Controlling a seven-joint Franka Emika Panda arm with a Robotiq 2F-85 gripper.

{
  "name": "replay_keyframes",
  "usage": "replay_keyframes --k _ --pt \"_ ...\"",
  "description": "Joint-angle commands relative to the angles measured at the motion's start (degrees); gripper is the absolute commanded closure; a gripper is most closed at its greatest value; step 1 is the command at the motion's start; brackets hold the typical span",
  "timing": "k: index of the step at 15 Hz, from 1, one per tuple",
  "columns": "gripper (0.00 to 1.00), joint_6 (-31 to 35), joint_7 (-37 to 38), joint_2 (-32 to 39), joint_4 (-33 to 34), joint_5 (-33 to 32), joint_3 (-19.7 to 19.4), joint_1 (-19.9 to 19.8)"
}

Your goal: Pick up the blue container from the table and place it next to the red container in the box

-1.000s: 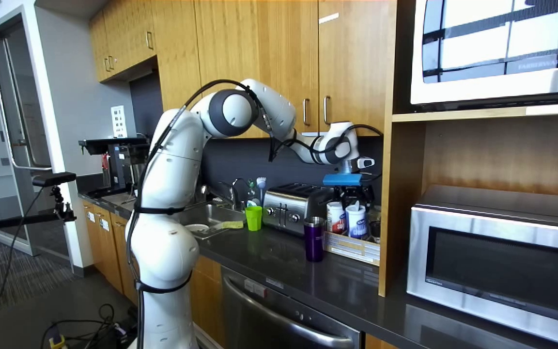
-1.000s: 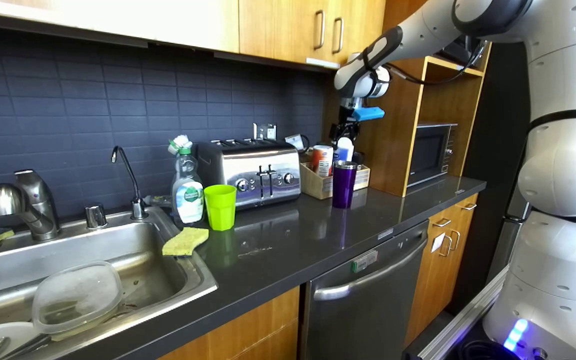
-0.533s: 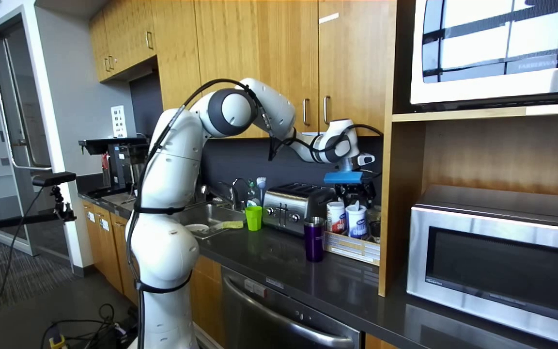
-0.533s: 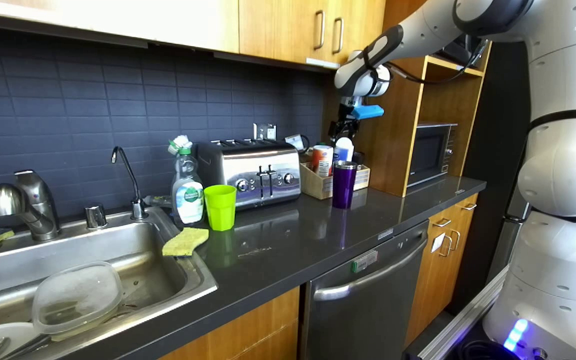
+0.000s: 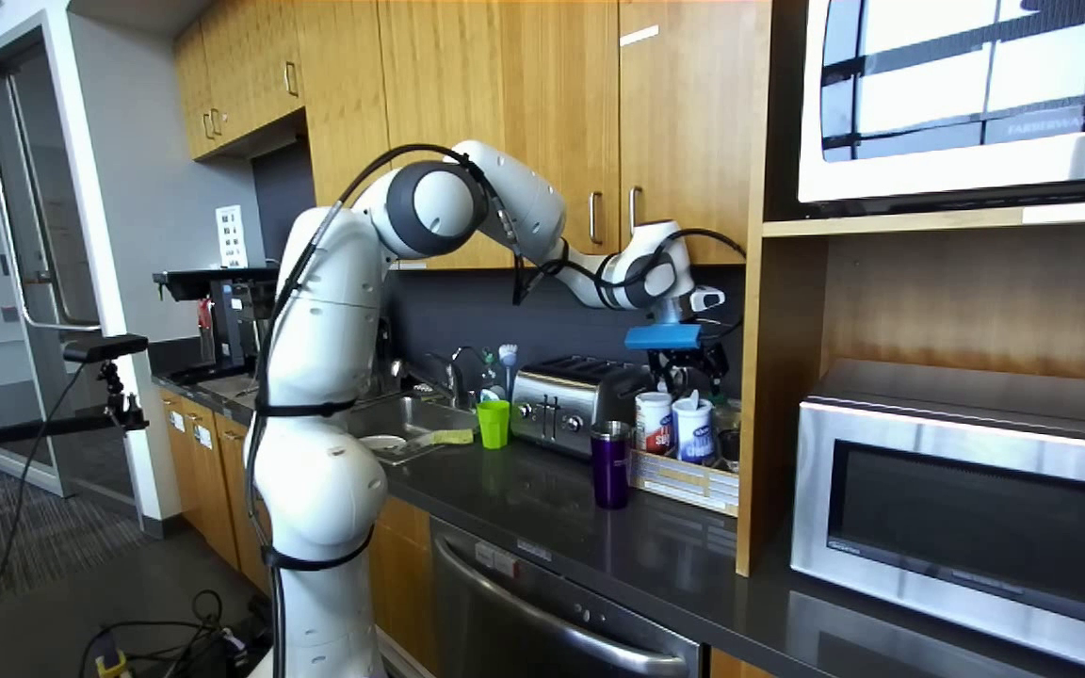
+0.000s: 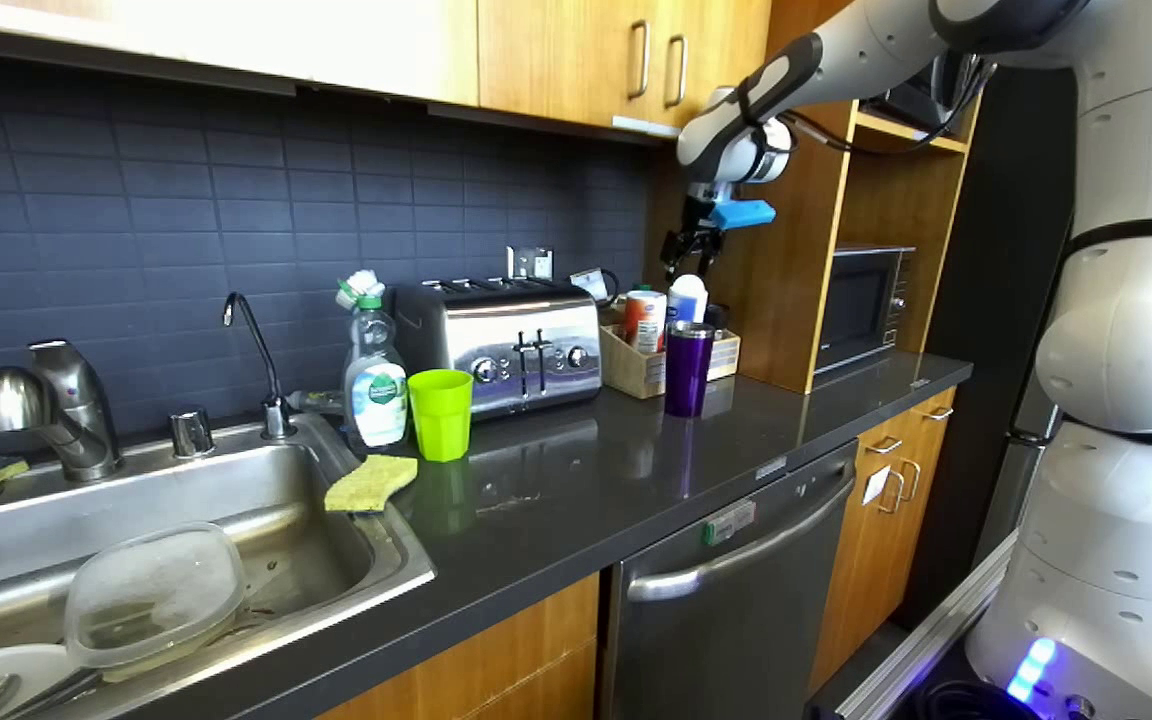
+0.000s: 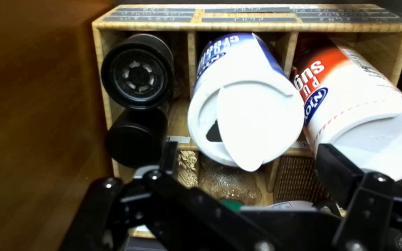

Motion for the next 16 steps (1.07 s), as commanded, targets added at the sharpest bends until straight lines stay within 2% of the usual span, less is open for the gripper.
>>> replay_keyframes --k 1,3,9,16 --pt "0.00 3.41 -0.42 -7.26 -7.62 -0.55 0.53 -0.29" --pt "0.00 4.27 -0.33 -10.24 -10.60 -0.84 0.37 -0.11" --pt "0.00 0.27 -1.94 -22.95 -22.32 -0.24 -0.08 0.45" --pt "0.00 -15.13 -0.56 -38.37 -31.93 -2.66 -0.18 0.54"
